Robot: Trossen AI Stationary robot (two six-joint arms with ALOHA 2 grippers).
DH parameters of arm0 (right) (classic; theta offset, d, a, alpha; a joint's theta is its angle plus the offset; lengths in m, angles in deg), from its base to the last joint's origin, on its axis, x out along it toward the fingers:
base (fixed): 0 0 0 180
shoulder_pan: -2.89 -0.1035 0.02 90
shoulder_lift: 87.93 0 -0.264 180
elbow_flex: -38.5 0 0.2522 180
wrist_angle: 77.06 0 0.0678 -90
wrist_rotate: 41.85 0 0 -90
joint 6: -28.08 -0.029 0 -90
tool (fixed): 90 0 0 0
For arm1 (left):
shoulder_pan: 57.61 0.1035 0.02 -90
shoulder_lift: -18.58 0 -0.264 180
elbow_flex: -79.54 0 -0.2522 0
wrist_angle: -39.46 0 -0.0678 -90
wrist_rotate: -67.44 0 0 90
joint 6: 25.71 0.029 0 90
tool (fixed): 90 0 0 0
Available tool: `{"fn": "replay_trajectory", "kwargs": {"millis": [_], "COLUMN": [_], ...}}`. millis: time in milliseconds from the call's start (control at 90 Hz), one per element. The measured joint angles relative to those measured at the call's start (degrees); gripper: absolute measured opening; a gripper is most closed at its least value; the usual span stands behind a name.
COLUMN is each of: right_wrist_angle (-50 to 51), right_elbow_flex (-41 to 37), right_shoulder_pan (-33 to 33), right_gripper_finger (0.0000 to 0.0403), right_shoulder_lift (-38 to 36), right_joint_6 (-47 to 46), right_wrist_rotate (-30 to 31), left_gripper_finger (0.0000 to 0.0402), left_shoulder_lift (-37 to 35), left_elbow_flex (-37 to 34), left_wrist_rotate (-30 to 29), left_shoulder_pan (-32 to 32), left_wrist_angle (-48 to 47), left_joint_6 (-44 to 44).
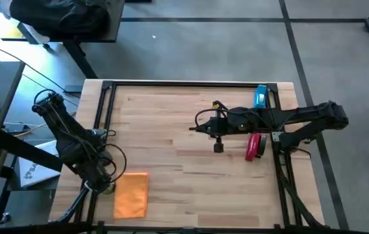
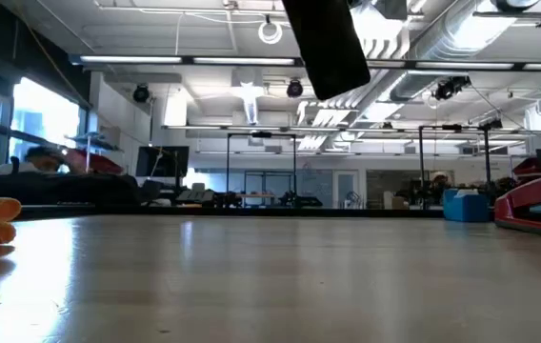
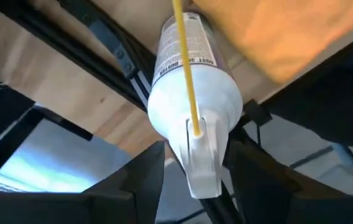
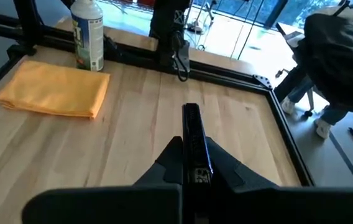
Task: Apply microfiber cloth
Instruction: Spray the black cellphone using the spray bottle, then spray the cellphone using the spray bottle
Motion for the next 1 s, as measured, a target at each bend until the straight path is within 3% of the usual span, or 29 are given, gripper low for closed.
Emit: {"fn": "replay_trajectory", "kwargs": {"millis": [411, 578, 1000], "right_wrist_angle": [0.0, 0.0, 0.5], "right_elbow_flex": [0.0, 0.0, 0.0], "right_shoulder_pan": [0.0, 0.0, 0.0], "right_gripper_finger": [0.0000, 0.0000, 0.0000], "right_shoulder_lift": [0.0, -0.2, -2.9], "right_joint_6": [0.0, 0.1, -0.1], "right_wrist_rotate": [0.0, 0.0, 0.1], "left_gripper_finger": [0.0037, 0.0027, 0.0024], "left_shoulder_lift": [0.0, -0.1, -3.1], "left_elbow_flex": [0.0, 0.1, 0.1], "left_wrist_rotate": [2.7, 1.2, -15.3], "left_shoulder_pan": [0.0, 0.0, 3.0], "left_wrist_angle": [1.0, 1.0, -3.2], "left_joint_6": [1.4, 2.3, 6.6]}}
